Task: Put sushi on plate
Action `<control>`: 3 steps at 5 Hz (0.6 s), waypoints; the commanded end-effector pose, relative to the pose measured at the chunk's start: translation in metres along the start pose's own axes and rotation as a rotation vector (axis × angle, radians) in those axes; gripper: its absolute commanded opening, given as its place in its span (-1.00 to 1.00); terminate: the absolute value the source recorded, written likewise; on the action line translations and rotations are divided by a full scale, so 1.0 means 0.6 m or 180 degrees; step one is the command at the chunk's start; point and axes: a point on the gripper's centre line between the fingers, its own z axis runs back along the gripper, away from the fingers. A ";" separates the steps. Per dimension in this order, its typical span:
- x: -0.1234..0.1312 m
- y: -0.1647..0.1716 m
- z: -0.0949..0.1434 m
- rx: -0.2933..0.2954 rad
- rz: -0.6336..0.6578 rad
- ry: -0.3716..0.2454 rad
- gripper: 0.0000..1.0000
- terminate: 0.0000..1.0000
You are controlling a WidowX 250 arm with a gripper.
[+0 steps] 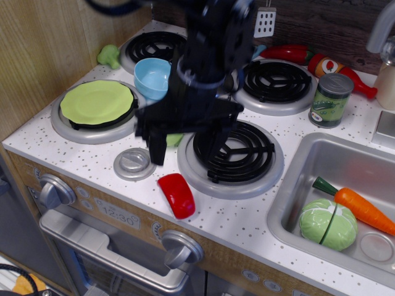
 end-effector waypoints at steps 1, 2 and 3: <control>-0.004 -0.013 -0.034 -0.0225 0.0099 -0.0033 1.00 -1.00; -0.009 -0.016 -0.048 -0.0220 0.0208 -0.0049 1.00 -1.00; -0.017 -0.010 -0.056 -0.0210 0.0337 -0.0130 1.00 -1.00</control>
